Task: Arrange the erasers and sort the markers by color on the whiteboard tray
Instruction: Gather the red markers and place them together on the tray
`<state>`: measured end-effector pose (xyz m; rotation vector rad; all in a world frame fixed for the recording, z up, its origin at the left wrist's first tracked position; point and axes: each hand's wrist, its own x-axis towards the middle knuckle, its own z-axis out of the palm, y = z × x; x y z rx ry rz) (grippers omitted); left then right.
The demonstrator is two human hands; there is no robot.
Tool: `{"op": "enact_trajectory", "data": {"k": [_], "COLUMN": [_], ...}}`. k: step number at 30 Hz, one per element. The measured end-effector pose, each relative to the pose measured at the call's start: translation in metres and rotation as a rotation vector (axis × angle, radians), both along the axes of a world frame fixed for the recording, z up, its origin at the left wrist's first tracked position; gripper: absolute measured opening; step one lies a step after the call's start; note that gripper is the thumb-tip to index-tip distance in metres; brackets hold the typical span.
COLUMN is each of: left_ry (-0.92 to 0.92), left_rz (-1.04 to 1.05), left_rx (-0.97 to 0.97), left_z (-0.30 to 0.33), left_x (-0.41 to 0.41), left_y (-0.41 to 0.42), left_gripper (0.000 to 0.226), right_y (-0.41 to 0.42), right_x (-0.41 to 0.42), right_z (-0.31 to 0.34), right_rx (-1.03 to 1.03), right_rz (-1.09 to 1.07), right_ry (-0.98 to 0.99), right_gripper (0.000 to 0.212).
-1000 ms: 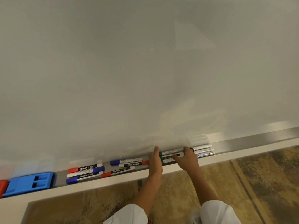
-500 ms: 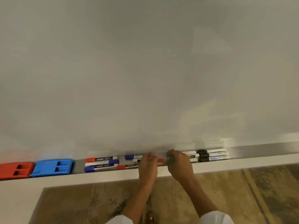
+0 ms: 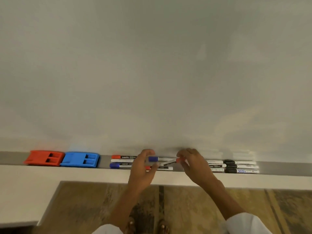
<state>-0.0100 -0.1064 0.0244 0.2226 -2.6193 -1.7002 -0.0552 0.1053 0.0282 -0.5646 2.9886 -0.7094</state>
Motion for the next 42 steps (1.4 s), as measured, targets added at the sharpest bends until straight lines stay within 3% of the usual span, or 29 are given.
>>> {"op": "enact_trajectory", "data": {"k": [3, 5, 7, 10, 12, 15, 18, 22, 27, 30, 32, 34, 37, 39, 42], "left_ry": [0.016, 0.054, 0.062, 0.009, -0.063, -0.168, -0.262, -0.383, -0.407, -0.350, -0.312, -0.273, -0.238, -0.248, -0.242], "left_rz": [-0.222, -0.244, -0.095, 0.315, 0.482, 0.559, 0.589, 0.597, 0.477, 0.337, 0.366, 0.479, 0.645, 0.696, 0.712], "left_rx": [-0.105, -0.018, 0.249, 0.642, 0.925, 1.222, 1.379, 1.389, 1.315, 1.261, 1.262, 1.253, 1.248, 1.230, 1.156], "left_z": [0.008, 0.014, 0.017, 0.005, -0.008, -0.027, -0.041, -0.048, -0.049, -0.046, -0.048, -0.053, -0.062, -0.062, -0.059], "left_x": [-0.004, -0.006, -0.004, 0.005, 0.014, 0.030, 0.041, 0.049, 0.046, 0.045, 0.044, 0.040, 0.035, 0.030, 0.015], "left_y": [0.008, 0.016, 0.014, -0.019, -0.049, -0.077, -0.078, -0.067, -0.057, -0.059, -0.066, -0.079, -0.104, -0.119, -0.131], "left_gripper": [0.058, 0.044, 0.030, 0.020, 0.019, 0.021, 0.027, 0.031, 0.027, 0.038, 0.041, 0.034, 0.020, 0.018, 0.030], "right_y": [-0.028, -0.053, -0.073, -0.080, -0.076, -0.072, -0.070, -0.061, -0.090, -0.134, -0.153, -0.161, -0.161, -0.162, -0.169], "right_x": [0.005, 0.008, 0.012, 0.019, 0.023, 0.030, 0.023, 0.012, 0.035, 0.051, 0.049, 0.037, 0.016, 0.006, 0.002], "right_z": [0.037, 0.052, 0.053, 0.025, -0.010, -0.064, -0.085, -0.077, -0.039, -0.021, -0.016, -0.018, -0.032, -0.044, -0.058], "right_rx": [-0.244, -0.361, -0.475, -0.586, -0.292, 0.239, 0.381, 0.450, -0.178, -0.317, -0.389, -0.447, -0.471, -0.432, -0.412], "right_rz": [0.074, 0.122, 0.125, -0.015, -0.045, 0.100, 0.098, 0.086, -0.063, 0.087, 0.136, 0.044, -0.273, -0.450, -0.503], "right_ry": [0.046, 0.025, 0.007, -0.022, -0.041, -0.118, -0.095, -0.093, -0.179, -0.258, -0.282, -0.253, -0.233, -0.324, -0.419], "right_gripper": [0.021, 0.029, 0.035, 0.032, 0.030, 0.041, 0.043, 0.036, 0.025, 0.017, 0.018, 0.010, 0.005, 0.019, 0.023]}}
